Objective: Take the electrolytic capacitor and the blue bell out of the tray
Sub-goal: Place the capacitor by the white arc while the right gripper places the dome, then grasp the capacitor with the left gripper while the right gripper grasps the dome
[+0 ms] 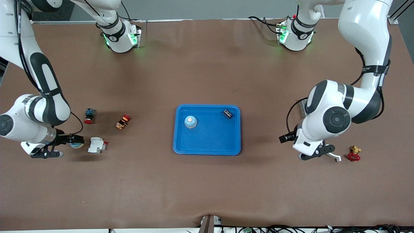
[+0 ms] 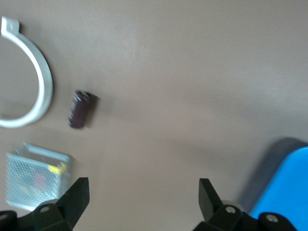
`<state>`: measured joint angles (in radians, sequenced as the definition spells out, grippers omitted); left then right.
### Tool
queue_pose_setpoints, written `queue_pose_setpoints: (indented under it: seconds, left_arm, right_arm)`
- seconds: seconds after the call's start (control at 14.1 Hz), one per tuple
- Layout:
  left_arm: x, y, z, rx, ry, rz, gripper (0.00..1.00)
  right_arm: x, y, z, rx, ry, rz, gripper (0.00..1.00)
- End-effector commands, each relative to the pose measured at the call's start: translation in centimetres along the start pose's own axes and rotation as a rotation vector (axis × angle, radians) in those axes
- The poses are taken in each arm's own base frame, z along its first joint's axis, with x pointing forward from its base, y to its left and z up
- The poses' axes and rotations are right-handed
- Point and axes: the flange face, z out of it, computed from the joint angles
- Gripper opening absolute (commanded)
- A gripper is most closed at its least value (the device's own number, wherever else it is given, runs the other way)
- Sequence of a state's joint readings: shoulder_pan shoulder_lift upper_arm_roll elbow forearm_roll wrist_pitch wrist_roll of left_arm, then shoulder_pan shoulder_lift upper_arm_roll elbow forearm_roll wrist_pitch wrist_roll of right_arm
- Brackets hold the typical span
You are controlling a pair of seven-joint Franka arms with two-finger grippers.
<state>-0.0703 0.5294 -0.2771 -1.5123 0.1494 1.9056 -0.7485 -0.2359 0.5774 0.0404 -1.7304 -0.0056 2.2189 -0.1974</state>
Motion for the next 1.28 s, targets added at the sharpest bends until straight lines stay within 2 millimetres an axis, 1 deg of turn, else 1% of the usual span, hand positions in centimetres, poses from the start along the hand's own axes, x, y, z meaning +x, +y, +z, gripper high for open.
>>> queue_pose_setpoints:
  seconds: [0.0,0.07,0.21,0.28,0.35,0.43,0.64,0.71,0.78,0.85,0.92,1.06,1.2]
  left_arm:
    - [-1.8,2.6,-0.8,-0.018,-0.02,-0.151,1.0]
    - [-2.5,3.6,-0.7,-0.021,-0.021,-0.179,1.0]
    - [-4.2,5.6,-0.9,-0.033,-0.033,-0.272,1.0]
    - [-5.1,6.6,-0.9,-0.033,-0.032,-0.311,1.0]
    - [-6.0,7.6,-0.8,-0.029,-0.031,-0.343,1.0]
    - [-6.6,8.2,-0.6,-0.032,-0.032,-0.378,1.0]
    - [-9.2,11.4,0.6,-0.043,-0.027,-0.464,1.0]
    - [-10.1,12.5,0.9,-0.056,-0.023,-0.492,1.0]
    - [-11.0,13.8,1.5,-0.074,-0.015,-0.513,1.0]
    - [-11.9,14.8,2.2,-0.088,-0.009,-0.526,1.0]
    - [-12.5,15.6,3.4,-0.085,-0.015,-0.543,1.0]
    - [-14.2,17.4,5.3,-0.086,-0.015,-0.562,1.0]
    - [-15.4,18.5,7.4,-0.071,-0.011,-0.569,1.0]
  right_arm:
    - [0.6,-6.1,-5.5,-0.009,-0.02,0.112,1.0]
    - [0.5,-9.0,-7.1,-0.015,-0.009,0.176,1.0]
    - [0.1,-13.5,-8.7,-0.018,-0.009,0.29,1.0]
    - [-0.1,-16.2,-9.0,-0.001,-0.008,0.343,1.0]
    - [-0.4,-18.5,-9.2,0.017,-0.011,0.385,1.0]
    - [-0.6,-20.9,-9.4,0.021,-0.01,0.405,1.0]
    - [-1.6,-27.9,-9.1,0.021,0.004,0.495,1.0]
    - [-1.8,-29.9,-9.1,0.028,0.022,0.52,1.0]
    - [-2.0,-31.6,-8.8,0.035,0.034,0.548,1.0]
    - [-2.5,-33.8,-8.5,0.046,0.052,0.571,1.0]
    - [-3.0,-36.0,-8.3,0.059,0.07,0.599,1.0]
    - [-3.9,-40.1,-6.7,0.077,0.087,0.657,1.0]
    - [-4.6,-43.3,-4.9,0.088,0.092,0.699,1.0]
